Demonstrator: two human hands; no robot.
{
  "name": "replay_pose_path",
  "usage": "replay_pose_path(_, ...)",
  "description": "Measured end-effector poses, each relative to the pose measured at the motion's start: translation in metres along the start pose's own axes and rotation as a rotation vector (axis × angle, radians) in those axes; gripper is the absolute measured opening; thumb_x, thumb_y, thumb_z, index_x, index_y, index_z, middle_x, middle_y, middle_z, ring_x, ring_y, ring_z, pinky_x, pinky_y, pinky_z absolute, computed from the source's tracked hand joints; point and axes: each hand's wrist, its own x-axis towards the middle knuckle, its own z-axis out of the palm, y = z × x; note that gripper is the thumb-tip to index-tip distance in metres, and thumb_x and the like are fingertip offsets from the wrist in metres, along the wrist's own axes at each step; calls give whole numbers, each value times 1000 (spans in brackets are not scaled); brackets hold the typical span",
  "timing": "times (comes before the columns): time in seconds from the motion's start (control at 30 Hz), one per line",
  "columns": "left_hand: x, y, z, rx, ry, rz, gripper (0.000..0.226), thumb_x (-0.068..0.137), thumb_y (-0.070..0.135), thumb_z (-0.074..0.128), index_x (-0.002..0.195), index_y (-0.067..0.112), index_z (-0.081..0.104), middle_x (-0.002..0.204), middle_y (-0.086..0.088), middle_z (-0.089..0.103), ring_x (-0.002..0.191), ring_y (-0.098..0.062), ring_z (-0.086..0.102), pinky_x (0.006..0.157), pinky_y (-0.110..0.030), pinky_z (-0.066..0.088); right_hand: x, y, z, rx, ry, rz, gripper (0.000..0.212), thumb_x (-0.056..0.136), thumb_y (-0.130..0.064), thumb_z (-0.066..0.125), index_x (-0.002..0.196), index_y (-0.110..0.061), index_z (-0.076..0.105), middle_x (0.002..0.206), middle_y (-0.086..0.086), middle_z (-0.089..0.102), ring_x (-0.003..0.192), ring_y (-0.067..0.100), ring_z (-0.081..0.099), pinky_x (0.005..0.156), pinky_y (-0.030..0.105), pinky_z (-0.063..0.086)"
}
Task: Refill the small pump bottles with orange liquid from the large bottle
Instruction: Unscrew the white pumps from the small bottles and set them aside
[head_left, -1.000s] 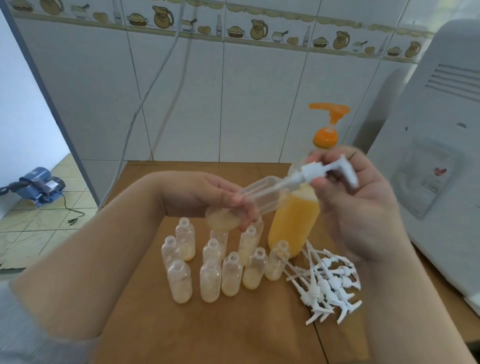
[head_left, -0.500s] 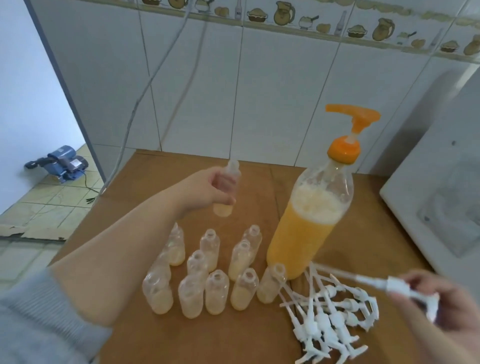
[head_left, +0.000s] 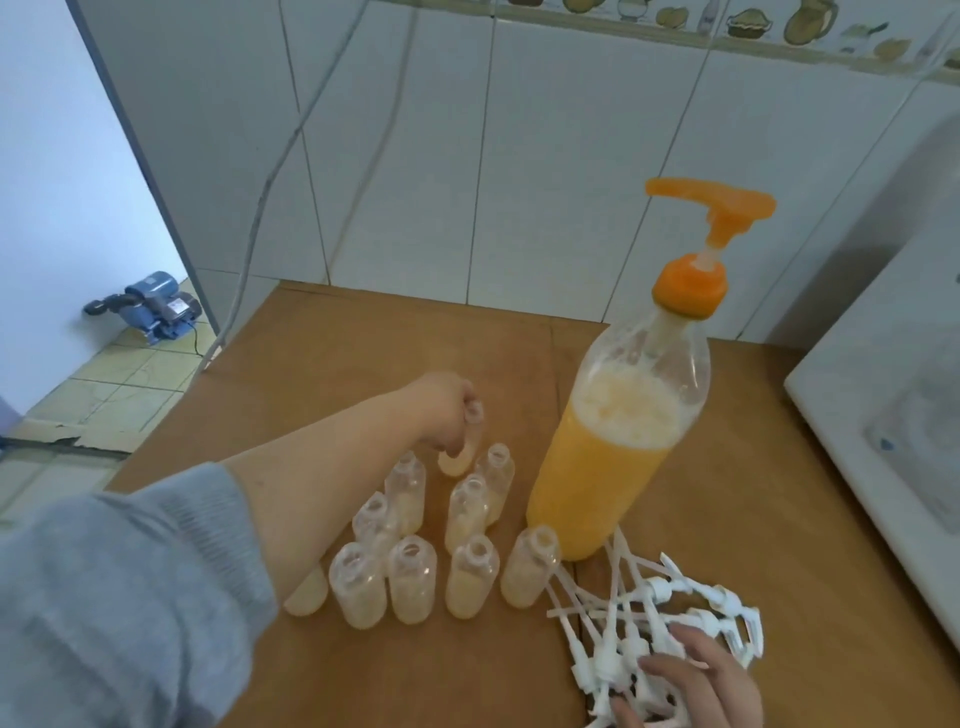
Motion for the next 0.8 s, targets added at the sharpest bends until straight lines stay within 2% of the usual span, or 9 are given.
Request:
replay_pose_path(0.13,-2,-3,0,39,-32,5,72,78,15,75,140,17,39,133,-6,50,115,-25,54,93,-35,50,3,-6,3,-45,-13,16,62,88,-62,35,73,-14,71,94,12,66,89,16,52,93,16,32)
replay_pose_path(0.27,-20,-19,-19,-165,57,3,66,76,18,76,134,21,46,132,-1,53,116,-21,53,96,-33,47,0,-17,2,-53,-4,53,63,88,-61,38,76,-9,71,94,12,67,91,11,50,93,15,33)
replay_pose_path(0.33,-48,-33,-34,-326,264,20,58,77,24,75,130,25,51,129,6,55,114,-13,53,93,-28,44,-1,-12,-1,-44,17,108,60,86,-62,40,80,-12,71,96,13,67,90,15,53,91,16,35)
replay_pose_path(0.47,-134,-77,-27,-773,856,35,27,81,29,70,103,40,59,104,19,61,91,0,58,79,-25,45,-2,-15,-8,-74,42,144,54,87,-63,36,89,-18,66,100,13,66,89,20,54,90,15,34)
replay_pose_path(0.53,-169,-101,11,-961,989,-63,21,84,20,65,96,37,59,97,17,62,81,5,58,71,-19,45,-5,-19,-8,-45,94,187,58,87,-62,37,86,-13,67,99,15,65,89,23,55,88,17,36)
replay_pose_path(0.6,-184,-119,60,-1072,908,-121,27,77,14,67,93,34,57,93,11,62,75,0,57,64,-9,44,-4,-29,-10,-32,140,189,57,87,-61,37,86,-12,66,100,15,64,95,11,54,88,10,34)
replay_pose_path(0.67,-186,-126,103,-1133,736,-89,40,59,22,70,94,32,55,96,7,60,79,-6,56,62,-5,43,2,-39,-13,-29,160,168,58,88,-59,37,85,-9,66,100,16,64,105,-4,45,93,4,28)
replay_pose_path(0.73,-181,-126,132,-1102,595,-89,63,44,40,77,101,33,53,104,8,60,92,2,55,74,-12,47,9,-48,-17,-25,179,150,60,89,-57,38,86,-5,67,99,19,64,107,-3,43,96,3,23)
replay_pose_path(0.8,-172,-121,153,-1043,530,-108,75,41,47,81,109,33,51,108,11,57,101,-3,55,83,-25,48,15,-53,-19,-39,191,122,61,90,-55,38,86,-2,68,97,22,64,106,2,44,98,6,24)
